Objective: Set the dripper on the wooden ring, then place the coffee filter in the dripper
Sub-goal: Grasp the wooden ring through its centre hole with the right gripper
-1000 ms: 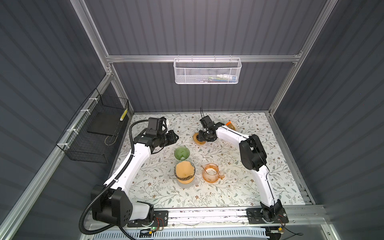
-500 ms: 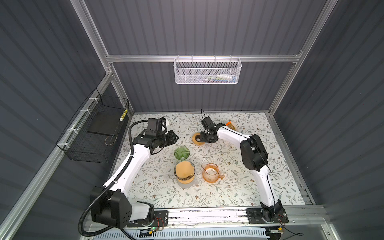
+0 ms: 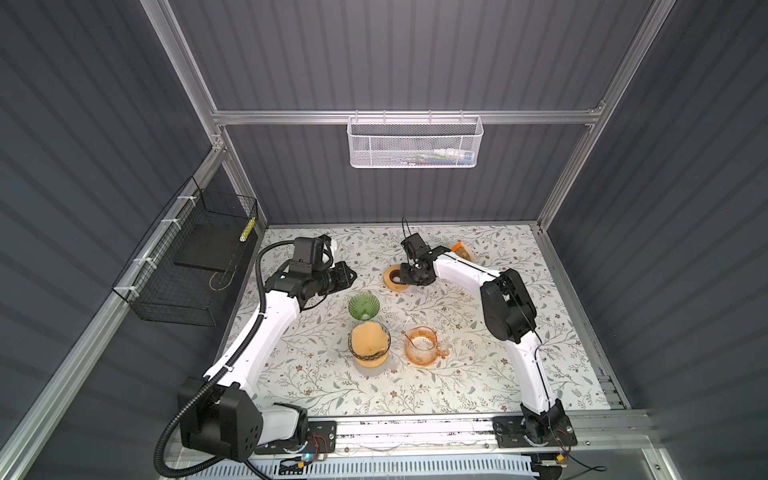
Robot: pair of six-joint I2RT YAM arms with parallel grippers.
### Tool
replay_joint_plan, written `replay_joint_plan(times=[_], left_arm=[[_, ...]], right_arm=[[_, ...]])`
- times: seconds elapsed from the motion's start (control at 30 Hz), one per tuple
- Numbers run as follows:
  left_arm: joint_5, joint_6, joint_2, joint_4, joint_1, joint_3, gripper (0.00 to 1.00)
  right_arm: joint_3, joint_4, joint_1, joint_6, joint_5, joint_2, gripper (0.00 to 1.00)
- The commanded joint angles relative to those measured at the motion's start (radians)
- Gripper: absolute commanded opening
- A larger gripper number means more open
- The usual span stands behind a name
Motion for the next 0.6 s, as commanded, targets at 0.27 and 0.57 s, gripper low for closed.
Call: replay_joint_plan(times=[0.27, 0.57], left_arm=[[-0.022, 0.025, -0.049, -0.027, -0.003, -0.013, 0.26], [-0.038, 0.025, -0.062, -0.038, -0.003, -0.019, 0.26]], right_arm=[[0.078, -0.034, 0.009, 0.01, -0.005, 0.08, 0.49], [0.06, -0.017, 0.015, 0.007, 0.007, 0.055, 0.29]])
